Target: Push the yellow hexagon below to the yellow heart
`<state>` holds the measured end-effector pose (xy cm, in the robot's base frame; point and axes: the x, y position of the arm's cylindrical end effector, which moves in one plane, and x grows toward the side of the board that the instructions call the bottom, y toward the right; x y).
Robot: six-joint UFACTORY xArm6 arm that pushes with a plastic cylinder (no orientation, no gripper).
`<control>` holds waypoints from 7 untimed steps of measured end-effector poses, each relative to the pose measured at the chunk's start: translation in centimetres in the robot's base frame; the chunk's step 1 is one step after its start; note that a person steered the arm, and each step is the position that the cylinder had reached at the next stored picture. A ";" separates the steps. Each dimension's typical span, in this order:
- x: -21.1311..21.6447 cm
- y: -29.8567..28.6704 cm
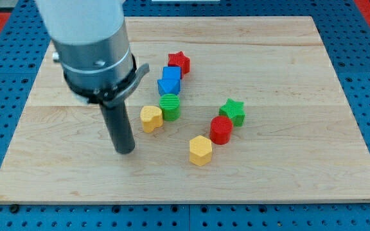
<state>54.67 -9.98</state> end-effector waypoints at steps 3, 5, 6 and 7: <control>4.4 19.8; 1.7 17.4; 1.2 12.9; -0.1 11.1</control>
<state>54.58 1.09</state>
